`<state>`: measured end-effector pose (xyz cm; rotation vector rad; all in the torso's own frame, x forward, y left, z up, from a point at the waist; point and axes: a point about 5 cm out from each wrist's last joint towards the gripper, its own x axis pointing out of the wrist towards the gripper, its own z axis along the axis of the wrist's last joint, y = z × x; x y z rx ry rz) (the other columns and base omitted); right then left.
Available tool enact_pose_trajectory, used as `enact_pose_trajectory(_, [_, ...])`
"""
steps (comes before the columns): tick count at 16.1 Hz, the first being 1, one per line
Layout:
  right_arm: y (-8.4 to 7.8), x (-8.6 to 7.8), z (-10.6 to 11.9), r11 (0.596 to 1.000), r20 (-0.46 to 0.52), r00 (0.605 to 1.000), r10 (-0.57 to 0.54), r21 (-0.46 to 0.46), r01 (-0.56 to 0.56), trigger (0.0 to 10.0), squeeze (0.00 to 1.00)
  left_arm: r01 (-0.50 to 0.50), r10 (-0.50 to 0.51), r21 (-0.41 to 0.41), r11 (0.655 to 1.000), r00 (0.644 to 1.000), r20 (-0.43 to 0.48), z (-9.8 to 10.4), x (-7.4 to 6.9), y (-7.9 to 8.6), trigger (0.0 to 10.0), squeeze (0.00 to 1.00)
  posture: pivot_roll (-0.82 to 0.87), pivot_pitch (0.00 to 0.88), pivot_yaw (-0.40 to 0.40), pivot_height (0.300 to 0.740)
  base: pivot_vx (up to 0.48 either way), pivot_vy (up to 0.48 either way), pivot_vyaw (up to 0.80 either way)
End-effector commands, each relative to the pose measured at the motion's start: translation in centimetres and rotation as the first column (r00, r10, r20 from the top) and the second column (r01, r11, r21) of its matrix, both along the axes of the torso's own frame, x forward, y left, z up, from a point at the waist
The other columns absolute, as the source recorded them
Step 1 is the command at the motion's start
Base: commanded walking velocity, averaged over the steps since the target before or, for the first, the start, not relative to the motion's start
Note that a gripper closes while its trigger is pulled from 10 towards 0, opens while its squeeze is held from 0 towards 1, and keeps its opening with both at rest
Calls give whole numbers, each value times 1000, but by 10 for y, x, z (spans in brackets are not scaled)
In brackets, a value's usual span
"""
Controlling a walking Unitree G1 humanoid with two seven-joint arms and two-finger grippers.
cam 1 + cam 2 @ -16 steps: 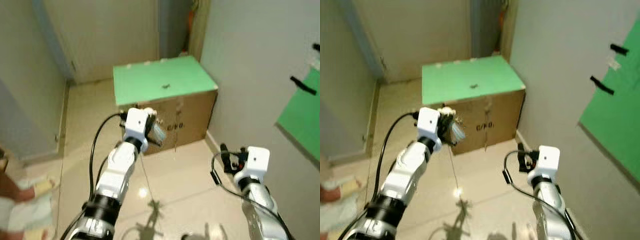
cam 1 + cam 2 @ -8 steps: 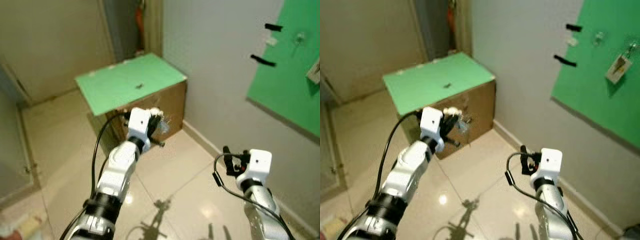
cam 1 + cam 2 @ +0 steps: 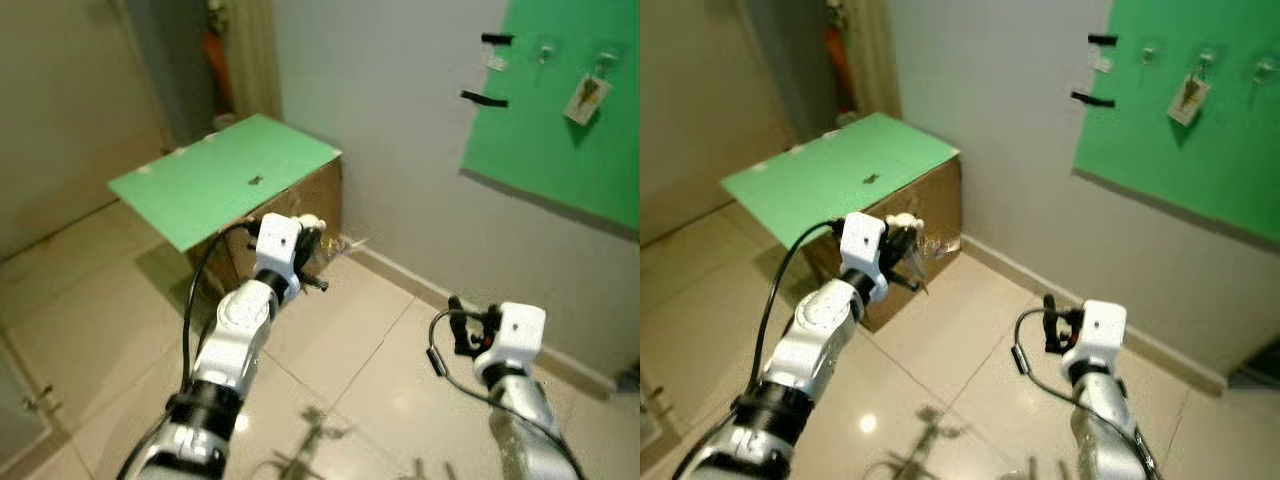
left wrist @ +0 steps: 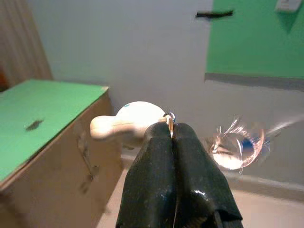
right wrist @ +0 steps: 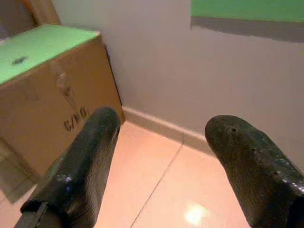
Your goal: Hang keys on a hook
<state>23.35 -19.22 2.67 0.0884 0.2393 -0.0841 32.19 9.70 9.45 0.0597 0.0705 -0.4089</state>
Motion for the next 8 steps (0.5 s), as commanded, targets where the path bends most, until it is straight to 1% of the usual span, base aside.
enact_pose_trajectory(1, [6, 3, 3, 1000, 19, 1000, 19, -12, -19, 10000, 0, -14, 14, 42, 999, 1000, 1, -3, 2, 3, 10000, 0, -181, 0, 56, 740, 0, 0, 0])
enact_pose_trajectory(3, [7, 2, 3, 1000, 21, 1000, 18, -10, -18, 10000, 0, 31, -31, 8, 999, 999, 24, 1, 1, 1, 10000, 0, -189, 0, 58, 740, 0, 0, 0])
enact_pose_trajectory(4, [7, 2, 3, 1000, 20, 1000, 22, -14, -22, 10000, 0, 42, -42, -4, 999, 999, 27, 2, 1, 1, 10000, 0, -191, 0, 58, 740, 431, 0, 0])
enact_pose_trajectory(7, [10, 2, 3, 999, 21, 999, 42, -23, -42, 10000, 0, 45, -45, 6, 999, 999, 24, 2, 3, 0, 10000, 0, -193, 0, 60, 740, 435, 0, 0])
enact_pose_trajectory(8, [15, 1, 2, 998, 23, 998, 57, -21, -57, 10000, 0, 53, -53, 2, 999, 998, 25, 1, 3, -1, 10000, 0, -193, 0, 61, 740, 442, 0, 0])
